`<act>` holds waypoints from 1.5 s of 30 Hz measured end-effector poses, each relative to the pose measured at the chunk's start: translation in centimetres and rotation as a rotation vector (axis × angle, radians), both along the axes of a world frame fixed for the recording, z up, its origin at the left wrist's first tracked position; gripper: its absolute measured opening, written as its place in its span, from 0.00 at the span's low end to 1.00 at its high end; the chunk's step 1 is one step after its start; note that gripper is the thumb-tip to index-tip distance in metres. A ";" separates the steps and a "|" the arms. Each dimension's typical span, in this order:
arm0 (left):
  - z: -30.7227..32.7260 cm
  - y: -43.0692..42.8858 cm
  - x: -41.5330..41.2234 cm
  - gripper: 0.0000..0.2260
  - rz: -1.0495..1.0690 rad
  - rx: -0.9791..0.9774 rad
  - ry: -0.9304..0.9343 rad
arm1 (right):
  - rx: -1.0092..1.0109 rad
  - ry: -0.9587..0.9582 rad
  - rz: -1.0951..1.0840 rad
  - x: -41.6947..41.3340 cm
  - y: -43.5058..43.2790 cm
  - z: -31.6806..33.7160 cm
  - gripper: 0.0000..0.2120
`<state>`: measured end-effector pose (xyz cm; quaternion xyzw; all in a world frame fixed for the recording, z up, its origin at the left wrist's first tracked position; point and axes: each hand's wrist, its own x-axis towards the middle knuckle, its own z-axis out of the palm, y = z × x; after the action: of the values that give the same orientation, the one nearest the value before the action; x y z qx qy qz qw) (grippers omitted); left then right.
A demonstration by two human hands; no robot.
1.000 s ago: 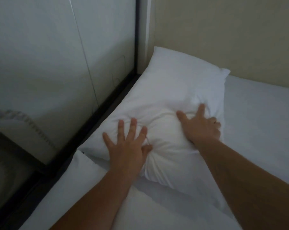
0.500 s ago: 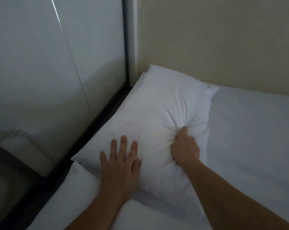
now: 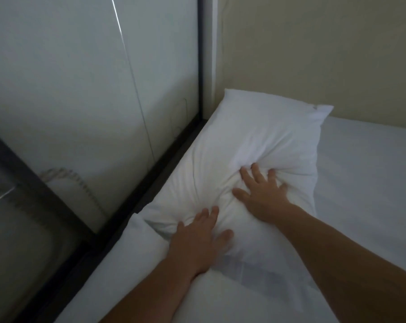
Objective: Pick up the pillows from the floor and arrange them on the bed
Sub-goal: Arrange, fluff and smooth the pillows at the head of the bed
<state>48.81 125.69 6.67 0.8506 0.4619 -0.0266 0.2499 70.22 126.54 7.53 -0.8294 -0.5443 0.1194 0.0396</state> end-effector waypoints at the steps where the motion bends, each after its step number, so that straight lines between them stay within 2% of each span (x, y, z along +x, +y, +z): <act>1: 0.6 -0.1 -0.2 0.30 -0.011 0.043 0.026 | 0.008 -0.025 -0.030 -0.5 -0.6 0.4 0.34; 3: 1.9 -0.8 -0.6 0.28 -0.025 0.195 0.070 | 0.071 -0.076 -0.071 -2.0 -2.1 1.3 0.33; 6: 3.8 -3.2 -2.6 0.28 -0.036 0.326 0.073 | 0.056 -0.096 0.043 -5.2 -5.2 2.2 0.33; 8: 5.1 -5.4 -5.0 0.29 -0.007 0.323 0.100 | -0.025 -0.014 0.064 -7.1 -7.1 3.5 0.32; 11: 6.7 -10.3 -10.5 0.29 0.063 0.318 0.138 | -0.033 0.180 0.120 -10.5 -10.5 6.5 0.32; 14: 8.5 -17.4 -16.9 0.29 0.138 0.298 0.150 | -0.045 0.210 0.264 -15.3 -16.1 8.0 0.33; 17: 8.7 -22.8 -22.5 0.35 0.302 0.278 0.178 | -0.097 0.163 0.223 -18.0 -20.6 7.4 0.37; 19: 8.9 -25.5 -25.9 0.39 0.413 0.165 0.199 | -0.114 0.111 0.110 -18.3 -22.6 7.0 0.38; 21: 8.6 -28.9 -30.1 0.48 0.548 0.006 0.355 | -0.120 0.084 0.021 -18.7 -24.2 7.0 0.40; 25: 5.9 -33.5 -38.0 0.52 0.889 -0.007 0.326 | -0.046 0.146 -0.086 -19.2 -23.4 6.1 0.43; 27: 4.6 -34.1 -39.0 0.50 0.913 -0.065 0.267 | 0.018 0.163 -0.096 -18.9 -21.5 5.1 0.39; 30: 2.6 -34.3 -39.0 0.45 0.862 -0.140 0.097 | 0.090 0.099 -0.124 -19.4 -20.1 3.0 0.27; 32: 2.6 -34.9 -39.0 0.36 0.674 -0.047 0.087 | 0.175 -0.022 -0.165 -19.5 -19.7 2.8 0.17; 34: 4.1 -36.0 -39.6 0.24 0.561 0.061 0.099 | 0.288 -0.139 -0.164 -19.3 -19.1 4.7 0.14; 35: 4.6 -36.3 -39.8 0.24 0.545 0.136 0.167 | 0.349 -0.160 -0.171 -19.0 -18.7 6.2 0.13; 37: 5.8 -35.6 -39.7 0.39 0.619 0.088 0.238 | 0.408 -0.149 -0.184 -18.1 -17.9 8.8 0.13; 38: 6.7 -35.8 -39.0 0.44 0.751 0.014 0.271 | 0.390 -0.162 -0.185 -17.6 -17.8 9.0 0.13; 39: 7.0 -35.8 -38.4 0.45 0.831 0.005 0.290 | 0.347 -0.171 -0.178 -17.5 -17.9 8.6 0.12; 42: 5.2 -37.1 -36.4 0.45 0.843 -0.076 0.288 | 0.206 -0.140 -0.103 -18.9 -18.8 6.2 0.14; 43: 4.9 -37.1 -36.1 0.47 0.867 -0.155 0.325 | 0.212 -0.100 -0.035 -19.7 -19.0 6.3 0.17; 45: 4.0 -36.7 -36.6 0.48 0.938 -0.123 0.338 | 0.284 -0.018 0.254 -22.1 -19.6 8.1 0.25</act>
<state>12.25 89.04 10.67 0.5191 0.8260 -0.0759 0.2062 48.13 106.95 15.60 -0.7411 -0.6564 0.0382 0.1360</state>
